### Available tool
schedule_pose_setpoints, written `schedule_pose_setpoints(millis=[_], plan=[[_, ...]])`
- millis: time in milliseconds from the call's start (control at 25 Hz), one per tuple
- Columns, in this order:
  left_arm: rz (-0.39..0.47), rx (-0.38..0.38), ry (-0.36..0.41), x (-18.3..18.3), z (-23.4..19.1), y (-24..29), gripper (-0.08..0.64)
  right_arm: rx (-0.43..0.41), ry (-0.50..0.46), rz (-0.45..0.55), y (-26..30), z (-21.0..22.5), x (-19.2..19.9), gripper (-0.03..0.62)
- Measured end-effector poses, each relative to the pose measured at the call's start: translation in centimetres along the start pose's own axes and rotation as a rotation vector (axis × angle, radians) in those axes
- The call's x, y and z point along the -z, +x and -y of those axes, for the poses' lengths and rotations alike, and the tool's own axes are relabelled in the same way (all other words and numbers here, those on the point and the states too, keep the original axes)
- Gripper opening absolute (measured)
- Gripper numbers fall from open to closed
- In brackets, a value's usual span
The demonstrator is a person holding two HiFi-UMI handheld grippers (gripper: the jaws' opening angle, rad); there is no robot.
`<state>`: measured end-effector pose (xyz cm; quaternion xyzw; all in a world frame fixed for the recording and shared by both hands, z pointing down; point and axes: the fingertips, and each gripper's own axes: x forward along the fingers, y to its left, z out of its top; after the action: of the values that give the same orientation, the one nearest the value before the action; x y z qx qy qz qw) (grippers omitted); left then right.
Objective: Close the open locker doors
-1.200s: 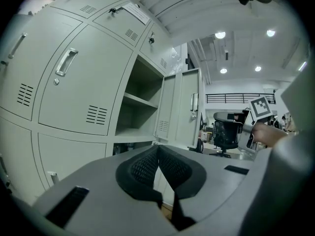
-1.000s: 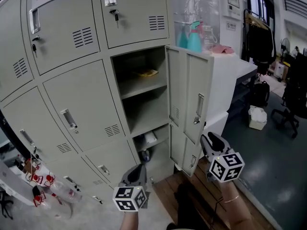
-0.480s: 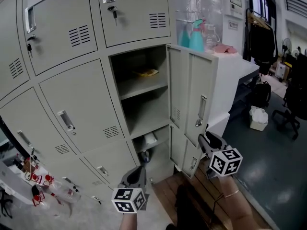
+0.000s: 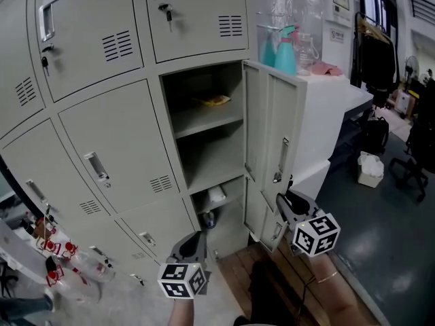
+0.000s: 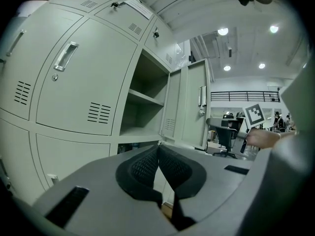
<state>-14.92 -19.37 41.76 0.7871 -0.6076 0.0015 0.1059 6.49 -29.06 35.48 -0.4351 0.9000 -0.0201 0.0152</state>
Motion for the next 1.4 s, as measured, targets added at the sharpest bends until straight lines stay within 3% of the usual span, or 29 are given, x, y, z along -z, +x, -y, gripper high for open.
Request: schedule_pose_setpoints(millis=[520,840,1400], plan=[[0.006,-0.077,-0.007,0.0,-1.8,-1.5,0.02,-0.045,-0.062,0.021,3.1,-6.5,0.3,0.114],[0.004,-0.154,0.003,-0.4,-4.3,-2.6,0.02,-0.117,-0.063,0.033,6.8,-10.4,0.3,0.137],[0.002,-0.242,-0.013,-0.3,-8.0,-3.2,0.02,-0.209,-0.108,0.032,13.0,-14.9,0.6,0.115]])
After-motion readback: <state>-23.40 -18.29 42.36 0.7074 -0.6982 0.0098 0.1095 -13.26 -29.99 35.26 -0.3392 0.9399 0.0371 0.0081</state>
